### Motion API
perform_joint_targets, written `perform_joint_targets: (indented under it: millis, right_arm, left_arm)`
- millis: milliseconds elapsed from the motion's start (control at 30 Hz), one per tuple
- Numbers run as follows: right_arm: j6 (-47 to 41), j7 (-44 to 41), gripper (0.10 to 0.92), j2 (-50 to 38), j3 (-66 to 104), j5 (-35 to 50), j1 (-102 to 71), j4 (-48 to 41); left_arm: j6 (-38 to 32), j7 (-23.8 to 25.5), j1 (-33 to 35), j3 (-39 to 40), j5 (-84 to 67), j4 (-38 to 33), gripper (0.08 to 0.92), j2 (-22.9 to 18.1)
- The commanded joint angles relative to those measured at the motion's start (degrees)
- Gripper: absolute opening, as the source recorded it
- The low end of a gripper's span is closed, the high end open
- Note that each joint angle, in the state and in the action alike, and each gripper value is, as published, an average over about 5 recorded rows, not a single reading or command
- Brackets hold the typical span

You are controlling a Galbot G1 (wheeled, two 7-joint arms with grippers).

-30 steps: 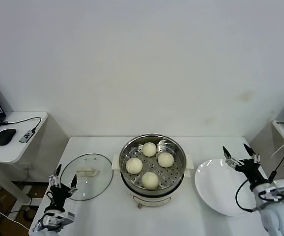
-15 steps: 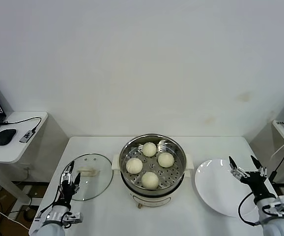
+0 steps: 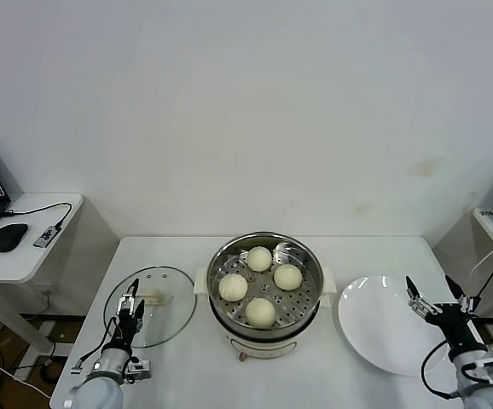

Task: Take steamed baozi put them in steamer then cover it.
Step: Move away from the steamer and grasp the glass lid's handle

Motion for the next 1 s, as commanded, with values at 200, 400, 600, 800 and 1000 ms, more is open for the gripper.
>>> perform_joint_targets:
  millis: [200, 400, 600, 800, 1000]
  right_arm:
    - [0.05, 0.14, 0.823, 0.29, 0.44, -0.22, -0.13, -0.62]
    - [0.05, 0.13, 0.823, 0.39, 0.32, -0.38, 0.24, -1.2]
    - [0.08, 0.12, 0.823, 0.39, 0.27, -0.55, 0.48, -1.79]
    - [0.2, 0.12, 0.823, 0.39, 0.28, -0.61, 0.5, -2.07]
    - [0.29, 0.09, 0.823, 0.47, 0.16, -0.86, 0.68, -2.58]
  left_arm:
    - [1.54, 0.96, -4.09, 0.73, 1.59, 4.55, 0.823, 0.31]
    - [1.66, 0.9, -5.2, 1.03, 1.43, 5.92, 0.823, 0.07]
    - [2.06, 1.22, -6.31, 1.35, 0.71, 6.93, 0.823, -0.06]
    - [2.88, 2.08, -7.61, 1.45, -1.4, 7.54, 0.823, -0.07]
    - [3.75, 2.08, -8.58, 1.83, -2.02, 7.95, 0.823, -0.56]
